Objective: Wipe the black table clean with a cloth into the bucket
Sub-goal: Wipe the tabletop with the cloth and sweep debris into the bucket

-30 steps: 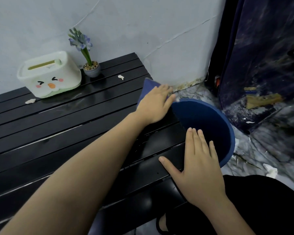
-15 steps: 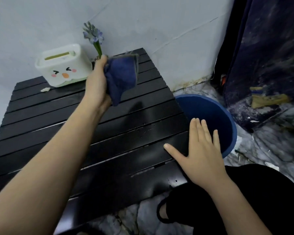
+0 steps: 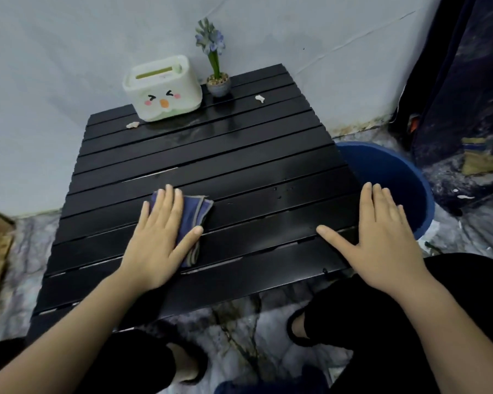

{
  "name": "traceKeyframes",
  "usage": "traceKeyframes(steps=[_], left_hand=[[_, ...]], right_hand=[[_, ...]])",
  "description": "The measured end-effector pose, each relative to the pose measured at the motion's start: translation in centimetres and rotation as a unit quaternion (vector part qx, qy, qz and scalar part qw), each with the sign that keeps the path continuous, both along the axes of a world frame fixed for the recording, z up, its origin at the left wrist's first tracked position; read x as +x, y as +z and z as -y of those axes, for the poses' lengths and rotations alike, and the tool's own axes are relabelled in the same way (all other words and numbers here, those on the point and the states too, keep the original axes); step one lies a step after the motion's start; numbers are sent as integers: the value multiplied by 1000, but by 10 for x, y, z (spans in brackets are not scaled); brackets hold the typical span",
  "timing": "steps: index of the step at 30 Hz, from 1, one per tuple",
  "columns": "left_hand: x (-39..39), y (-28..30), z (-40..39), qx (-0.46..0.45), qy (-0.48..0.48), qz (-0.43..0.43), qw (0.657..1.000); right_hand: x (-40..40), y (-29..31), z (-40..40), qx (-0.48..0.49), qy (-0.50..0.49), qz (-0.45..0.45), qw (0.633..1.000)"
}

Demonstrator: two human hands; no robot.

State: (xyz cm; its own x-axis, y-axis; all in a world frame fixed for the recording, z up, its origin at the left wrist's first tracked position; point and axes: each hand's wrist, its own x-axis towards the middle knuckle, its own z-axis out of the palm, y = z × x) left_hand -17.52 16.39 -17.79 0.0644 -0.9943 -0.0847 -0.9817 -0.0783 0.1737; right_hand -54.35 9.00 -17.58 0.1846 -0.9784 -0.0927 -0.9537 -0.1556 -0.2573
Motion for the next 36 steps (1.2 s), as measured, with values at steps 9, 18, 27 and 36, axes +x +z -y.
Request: traceKeyframes(steps=[9, 18, 27, 36], left_hand=[[-71, -6, 78, -1, -139, 51, 989], [-168, -6, 161, -6, -261, 33, 965], [-237, -10, 216, -32, -291, -22, 956], [-240, 23, 204, -58, 1, -484, 873]], right_hand=[[2, -7, 1, -20, 9, -53, 998], [-2, -13, 4, -19, 2, -47, 999], [-1, -14, 5, -28, 1, -41, 999], [-1, -15, 4, -50, 1, -26, 998]])
